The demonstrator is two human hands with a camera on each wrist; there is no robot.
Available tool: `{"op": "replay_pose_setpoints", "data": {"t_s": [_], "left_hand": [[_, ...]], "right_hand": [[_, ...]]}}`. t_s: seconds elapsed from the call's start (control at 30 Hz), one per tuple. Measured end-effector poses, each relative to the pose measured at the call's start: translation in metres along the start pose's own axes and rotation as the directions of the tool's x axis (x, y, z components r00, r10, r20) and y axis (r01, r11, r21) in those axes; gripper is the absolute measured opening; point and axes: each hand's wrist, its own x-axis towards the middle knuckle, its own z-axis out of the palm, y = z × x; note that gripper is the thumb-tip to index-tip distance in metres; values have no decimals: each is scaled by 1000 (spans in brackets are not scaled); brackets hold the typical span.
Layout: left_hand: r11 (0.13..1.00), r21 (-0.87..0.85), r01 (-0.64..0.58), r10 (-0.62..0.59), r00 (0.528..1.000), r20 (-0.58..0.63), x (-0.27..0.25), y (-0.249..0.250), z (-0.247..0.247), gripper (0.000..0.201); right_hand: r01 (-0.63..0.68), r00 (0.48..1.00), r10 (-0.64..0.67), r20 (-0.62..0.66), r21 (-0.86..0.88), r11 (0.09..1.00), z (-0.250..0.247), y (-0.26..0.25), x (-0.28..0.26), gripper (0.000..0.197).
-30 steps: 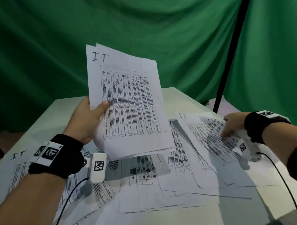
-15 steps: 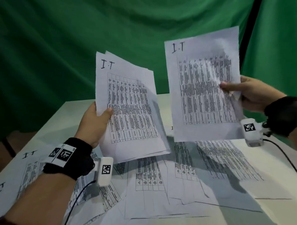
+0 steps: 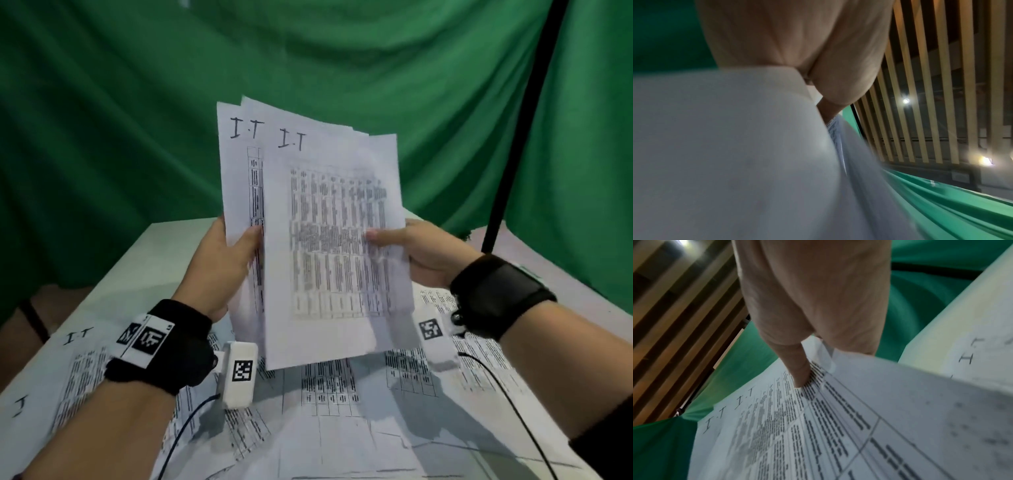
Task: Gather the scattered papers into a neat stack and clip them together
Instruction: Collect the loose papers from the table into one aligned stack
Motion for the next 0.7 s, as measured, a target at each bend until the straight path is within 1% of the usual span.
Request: {"op": "replay_pose_setpoints", "data": {"t_s": [0.07, 0.13, 0.17, 0.2, 0.23, 0.27, 0.3, 0.33, 0.37, 0.4, 0.43, 0.47, 0.5, 0.53, 0.6, 0.63, 0.67, 0.7], "left_hand": [[998, -55, 44, -43, 999, 27, -2, 1, 1, 33], [987, -109, 117, -107, 990, 88, -2, 1, 1, 51], [985, -108, 133, -120, 986, 117, -3, 0, 1, 57], [992, -63, 113, -105, 986, 126, -3, -1, 1, 49], [998, 4, 65, -66, 991, 119, -3, -2, 1, 33], [997, 67, 26, -32, 994, 104, -3, -3, 0, 22], [993, 122, -5, -6, 996, 87, -3, -4, 0, 21], [986, 163, -24, 10, 997, 81, -4, -4, -1, 24], [981, 191, -33, 18, 997, 78, -3, -5, -3, 28], [977, 209, -38, 24, 997, 68, -2, -5, -4, 30], [976, 214, -41, 29, 998, 57, -1, -5, -6, 30], [975, 217, -40, 30, 998, 48, -1, -4, -7, 30], [975, 218, -37, 29, 999, 40, -1, -3, -7, 29], [976, 215, -33, 27, 999, 32, -1, -3, -7, 30], [977, 213, -27, 21, 999, 31, -3, -2, -5, 31], [976, 215, -20, 13, 999, 34, -4, -1, -4, 31], [977, 211, -13, 5, 999, 38, -5, 0, -2, 31], [978, 207, -11, 2, 999, 40, -6, 0, -1, 31]], "right_hand": [[2, 1000, -1, -24, 30, 1000, 9, 7, 3, 43], [18, 999, -15, -52, 51, 999, 15, 12, 5, 47], [26, 998, -23, -58, 61, 998, 16, 13, 6, 45], [33, 999, -30, -39, 74, 997, 16, 13, 6, 43], [41, 999, -40, -2, 72, 997, 16, 12, 5, 41], [51, 998, -52, 31, 40, 998, 13, 10, 4, 36], [61, 997, -59, 39, -45, 997, 9, 8, 2, 30], [67, 998, -66, 12, -169, 983, 6, 6, 0, 27], [51, 996, -73, -56, -316, 947, -2, 6, -1, 31], [12, 988, -85, -132, -474, 881, -12, 7, -1, 37], [-47, 976, -99, -197, -623, 781, -25, 8, -2, 40], [-119, 966, -102, -238, -758, 642, -40, 11, -2, 43], [-203, 962, -70, -265, -860, 467, -55, 13, -4, 47], [-281, 955, -3, -295, -911, 301, -71, 15, -7, 52], [-383, 916, 139, -378, -923, 17, -101, 20, -13, 71], [-411, 890, 175, -422, -907, -92, -114, 23, -16, 79], [-435, 869, 177, -463, -883, -176, -127, 26, -20, 81], [-465, 848, 167, -503, -858, -219, -137, 30, -25, 77]]}}
